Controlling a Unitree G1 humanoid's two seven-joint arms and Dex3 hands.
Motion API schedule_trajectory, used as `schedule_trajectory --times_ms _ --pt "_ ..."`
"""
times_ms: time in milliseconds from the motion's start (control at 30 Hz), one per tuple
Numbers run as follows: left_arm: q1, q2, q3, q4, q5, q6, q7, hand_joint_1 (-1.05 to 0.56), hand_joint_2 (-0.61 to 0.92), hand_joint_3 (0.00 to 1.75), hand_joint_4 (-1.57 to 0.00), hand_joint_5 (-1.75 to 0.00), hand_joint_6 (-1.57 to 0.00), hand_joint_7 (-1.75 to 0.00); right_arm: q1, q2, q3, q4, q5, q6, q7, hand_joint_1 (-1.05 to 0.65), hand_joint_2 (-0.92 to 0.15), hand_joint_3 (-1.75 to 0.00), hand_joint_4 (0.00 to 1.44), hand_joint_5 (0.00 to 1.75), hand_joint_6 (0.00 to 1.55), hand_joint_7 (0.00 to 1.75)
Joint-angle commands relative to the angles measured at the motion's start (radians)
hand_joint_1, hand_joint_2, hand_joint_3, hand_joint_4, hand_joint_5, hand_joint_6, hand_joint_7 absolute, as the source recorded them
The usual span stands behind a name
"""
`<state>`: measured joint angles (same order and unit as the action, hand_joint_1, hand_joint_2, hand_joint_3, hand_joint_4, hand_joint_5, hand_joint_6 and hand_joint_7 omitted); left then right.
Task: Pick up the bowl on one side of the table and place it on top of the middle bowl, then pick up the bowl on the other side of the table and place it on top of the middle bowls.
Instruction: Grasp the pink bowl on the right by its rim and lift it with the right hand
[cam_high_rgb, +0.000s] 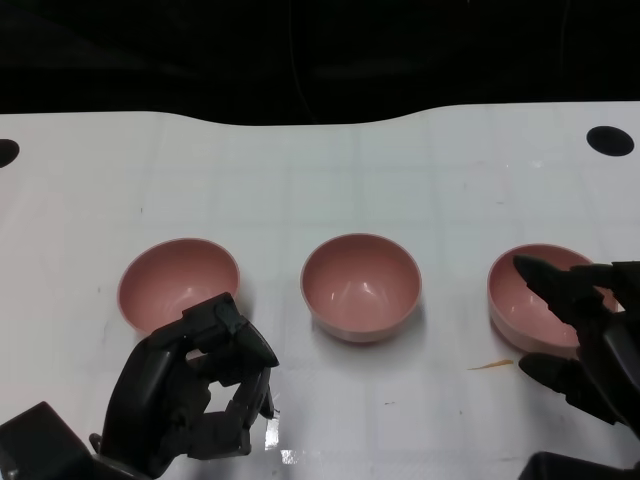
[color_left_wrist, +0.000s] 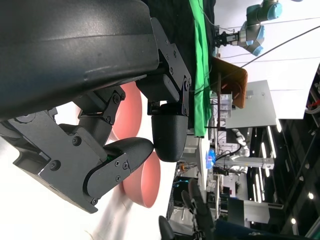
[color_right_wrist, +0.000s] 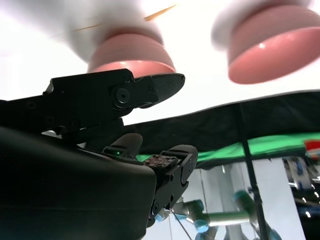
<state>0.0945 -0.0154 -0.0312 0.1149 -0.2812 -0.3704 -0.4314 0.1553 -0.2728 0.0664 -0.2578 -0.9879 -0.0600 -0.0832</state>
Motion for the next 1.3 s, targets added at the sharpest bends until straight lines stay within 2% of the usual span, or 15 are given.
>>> schedule_trajectory --times_ms 33,200,367,633,733,833,867,900,933,1033,1100,1200,1233,1267,1300 --pt "0.008 0.006 0.006 -0.006 0.009 -0.010 0.009 -0.19 0.43 1.24 -0.81 -1.71 -0.79 -1.39 -0.051 -0.029 0.028 0.031 -0.059 0.069 0.031 -0.70 -0.86 0.00 0.03 0.69 0.26 0.07" --pt "0.006 0.004 0.008 -0.002 0.008 -0.013 0.005 -0.19 0.42 1.26 -0.81 -1.72 -0.79 -1.40 -0.118 -0.052 0.083 0.118 -0.118 0.148 0.067 -0.69 -0.86 0.00 0.07 0.66 0.30 0.07" --pt "0.006 0.005 0.008 -0.003 0.006 -0.013 0.003 -0.19 0.42 1.26 -0.81 -1.72 -0.79 -1.40 -0.194 -0.067 0.135 0.245 -0.119 0.194 0.088 -0.65 -0.86 0.00 0.23 0.43 0.36 0.02" --pt "0.009 0.005 0.008 -0.008 0.006 -0.014 0.005 -0.21 0.42 1.25 -0.80 -1.72 -0.78 -1.40 -0.298 -0.075 0.206 0.451 -0.078 0.213 0.070 -0.62 -0.86 0.00 0.37 0.29 0.43 0.02" --pt "0.010 0.003 0.007 -0.010 0.005 -0.019 0.002 -0.20 0.43 1.24 -0.80 -1.72 -0.77 -1.40 -0.331 -0.079 0.229 0.515 -0.058 0.204 0.059 -0.57 -0.89 -0.01 0.47 0.20 0.50 0.02" --pt "0.013 0.002 0.005 -0.014 0.008 -0.016 0.006 -0.20 0.43 1.24 -0.80 -1.72 -0.78 -1.40 -0.358 -0.088 0.246 0.574 -0.030 0.170 0.009 -0.44 -0.92 -0.01 0.63 0.22 0.58 0.04" --pt "0.013 0.002 0.006 -0.014 0.008 -0.017 0.007 -0.20 0.43 1.24 -0.80 -1.73 -0.78 -1.40 -0.368 -0.092 0.250 0.599 -0.020 0.148 -0.024 -0.35 -0.92 -0.01 0.75 0.43 0.69 0.06" --pt "0.012 0.002 0.006 -0.013 0.008 -0.018 0.007 -0.20 0.43 1.24 -0.80 -1.73 -0.78 -1.40 -0.375 -0.096 0.255 0.619 -0.011 0.132 -0.050 -0.28 -0.92 -0.01 0.73 0.91 0.82 0.06" --pt "0.013 0.000 0.006 -0.012 0.007 -0.019 0.006 -0.20 0.43 1.24 -0.80 -1.73 -0.78 -1.40 -0.384 -0.096 0.253 0.639 0.009 0.113 -0.070 -0.26 -0.92 -0.01 0.70 1.09 0.86 0.05" --pt "0.014 -0.002 0.004 -0.013 0.003 -0.015 0.005 -0.20 0.43 1.24 -0.81 -1.72 -0.79 -1.39 -0.405 -0.097 0.242 0.682 0.069 0.049 -0.140 -0.22 -0.92 -0.10 0.84 1.55 1.17 0.19" --pt "0.013 -0.002 0.004 -0.012 0.003 -0.014 0.005 -0.20 0.42 1.24 -0.81 -1.72 -0.79 -1.39 -0.419 -0.104 0.250 0.702 0.076 0.024 -0.187 -0.23 -0.92 -0.11 0.88 1.69 1.21 0.22" --pt "0.013 -0.003 0.005 -0.011 -0.003 -0.008 0.002 -0.20 0.42 1.25 -0.81 -1.71 -0.79 -1.38 -0.442 -0.107 0.258 0.725 0.076 -0.024 -0.288 -0.22 -0.89 -0.19 0.93 1.74 0.93 1.00" --pt "0.014 -0.002 0.005 -0.013 -0.005 -0.003 0.002 -0.20 0.42 1.25 -0.81 -1.71 -0.80 -1.38 -0.447 -0.105 0.256 0.731 0.083 -0.047 -0.321 -0.22 -0.78 -0.48 0.94 1.74 0.84 1.29" --pt "0.014 -0.002 0.005 -0.015 -0.005 -0.001 0.004 -0.20 0.42 1.25 -0.81 -1.71 -0.80 -1.38 -0.452 -0.102 0.254 0.735 0.090 -0.067 -0.351 -0.22 -0.67 -0.72 0.95 1.75 0.79 1.45" --pt "0.015 -0.002 0.004 -0.015 -0.002 -0.003 0.006 -0.19 0.41 1.26 -0.81 -1.71 -0.80 -1.38 -0.457 -0.101 0.256 0.724 0.089 -0.082 -0.377 -0.22 -0.60 -0.87 0.96 1.75 0.77 1.54"
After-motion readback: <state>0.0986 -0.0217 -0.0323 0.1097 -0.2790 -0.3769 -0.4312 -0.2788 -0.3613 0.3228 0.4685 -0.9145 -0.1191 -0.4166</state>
